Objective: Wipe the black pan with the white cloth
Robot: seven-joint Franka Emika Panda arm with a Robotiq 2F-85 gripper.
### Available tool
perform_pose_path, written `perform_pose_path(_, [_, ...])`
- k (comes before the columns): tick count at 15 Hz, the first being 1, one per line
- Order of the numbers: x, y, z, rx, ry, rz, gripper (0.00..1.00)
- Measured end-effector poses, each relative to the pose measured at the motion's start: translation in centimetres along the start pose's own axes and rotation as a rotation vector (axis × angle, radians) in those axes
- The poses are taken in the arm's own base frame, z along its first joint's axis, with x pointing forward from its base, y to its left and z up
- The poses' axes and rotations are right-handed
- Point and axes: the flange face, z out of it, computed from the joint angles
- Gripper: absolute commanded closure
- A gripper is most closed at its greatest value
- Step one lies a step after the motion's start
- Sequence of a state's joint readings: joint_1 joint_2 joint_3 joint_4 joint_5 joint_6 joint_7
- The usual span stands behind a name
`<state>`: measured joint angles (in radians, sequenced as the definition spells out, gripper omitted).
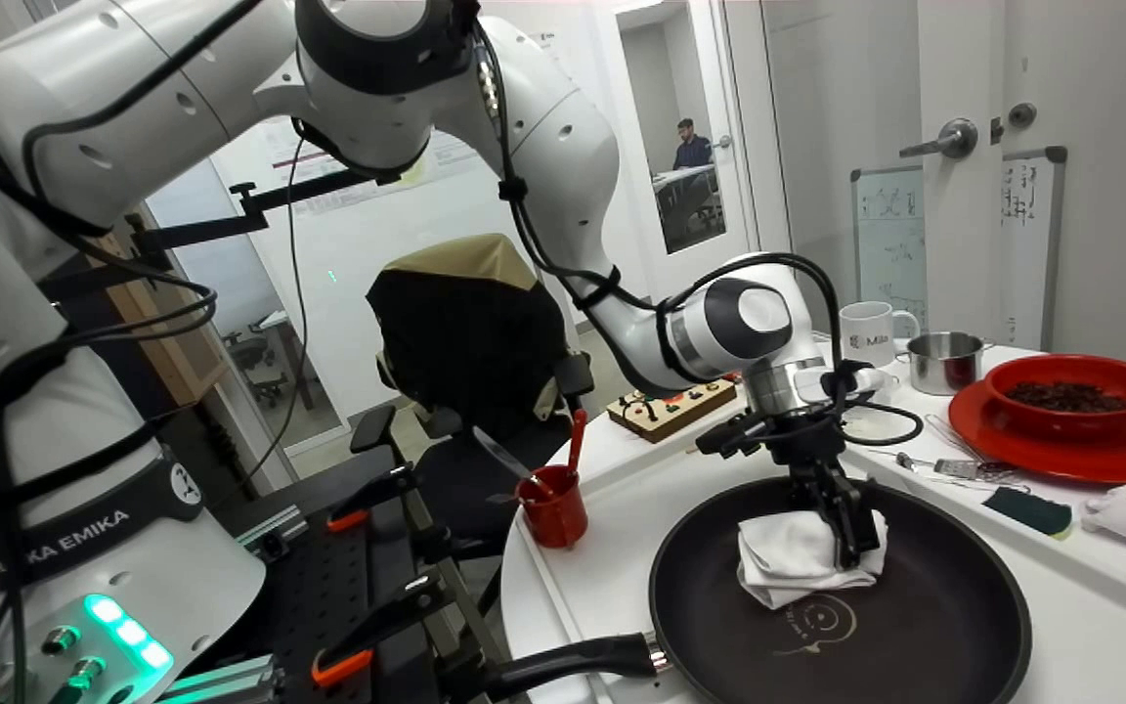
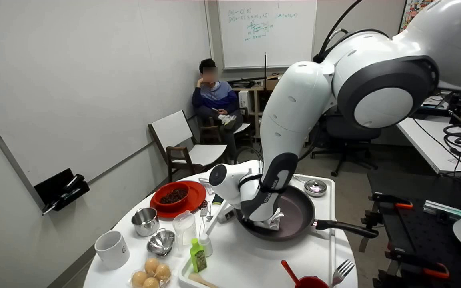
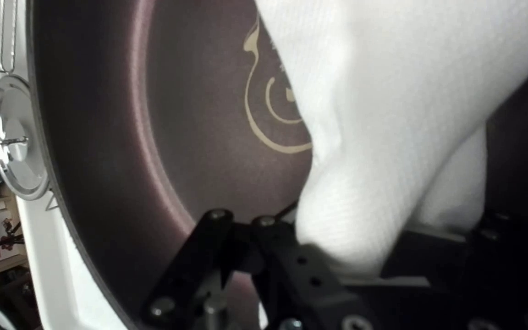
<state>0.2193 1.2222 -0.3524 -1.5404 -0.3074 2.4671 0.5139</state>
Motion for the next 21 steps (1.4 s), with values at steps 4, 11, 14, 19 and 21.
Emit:
perform_pose_path(4, [-0.4, 0.2, 0.2, 0.007, 0.004, -0.028, 0.95])
perform_pose_path(11, [-1.7, 2.4, 1.7, -0.012, -0.025, -0.036, 0.95])
perform_pose_path(14, [-2.2, 4.2, 3.0, -0.034, -0.046, -0.015, 0.95])
perform_pose_path(19, [-2.6, 6.7, 4.6, -0.061, -0.049, 0.052, 0.95])
perform_pose_path(21, [-2.7, 7.2, 4.9, -0.065, -0.047, 0.075, 0.96])
